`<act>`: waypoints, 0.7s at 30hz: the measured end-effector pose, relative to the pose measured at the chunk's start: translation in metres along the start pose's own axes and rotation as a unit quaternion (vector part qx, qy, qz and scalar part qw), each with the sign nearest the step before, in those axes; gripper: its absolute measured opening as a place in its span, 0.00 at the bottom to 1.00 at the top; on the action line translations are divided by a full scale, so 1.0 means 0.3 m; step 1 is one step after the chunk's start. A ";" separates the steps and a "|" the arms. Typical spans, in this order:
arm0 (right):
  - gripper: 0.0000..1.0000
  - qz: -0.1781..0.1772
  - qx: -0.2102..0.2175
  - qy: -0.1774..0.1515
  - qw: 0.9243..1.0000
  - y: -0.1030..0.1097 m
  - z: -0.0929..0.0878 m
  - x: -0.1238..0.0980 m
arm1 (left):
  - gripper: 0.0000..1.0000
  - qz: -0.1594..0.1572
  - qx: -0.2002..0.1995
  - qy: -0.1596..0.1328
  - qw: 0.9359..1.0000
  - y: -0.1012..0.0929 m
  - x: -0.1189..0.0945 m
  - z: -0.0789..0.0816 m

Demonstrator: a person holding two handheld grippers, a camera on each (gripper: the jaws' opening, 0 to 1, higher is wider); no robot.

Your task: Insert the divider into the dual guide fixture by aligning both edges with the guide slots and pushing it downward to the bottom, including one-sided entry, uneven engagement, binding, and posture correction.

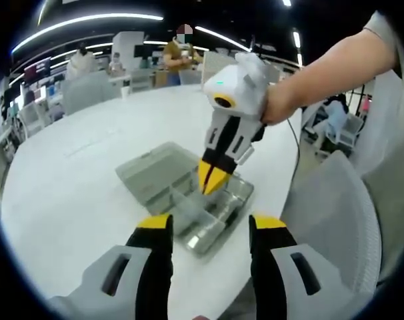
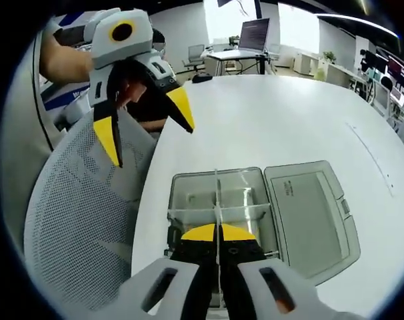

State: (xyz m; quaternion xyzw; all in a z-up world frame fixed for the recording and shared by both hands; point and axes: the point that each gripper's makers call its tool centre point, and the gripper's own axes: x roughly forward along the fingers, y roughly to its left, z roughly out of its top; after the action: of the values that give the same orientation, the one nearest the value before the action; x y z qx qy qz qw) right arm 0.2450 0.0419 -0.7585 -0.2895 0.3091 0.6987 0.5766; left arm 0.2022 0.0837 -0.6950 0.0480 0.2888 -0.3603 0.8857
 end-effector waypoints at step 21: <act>0.00 0.003 -0.016 0.031 0.999 -0.001 -0.036 0.043 | 0.44 -0.001 -0.001 0.004 1.000 -0.006 0.004 -0.008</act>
State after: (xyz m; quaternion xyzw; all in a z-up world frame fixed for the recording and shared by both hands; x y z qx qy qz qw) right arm 0.2435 0.0416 -0.7753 -0.3196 0.3163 0.6958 0.5601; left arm 0.2006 0.0824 -0.6975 0.0478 0.2925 -0.3611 0.8842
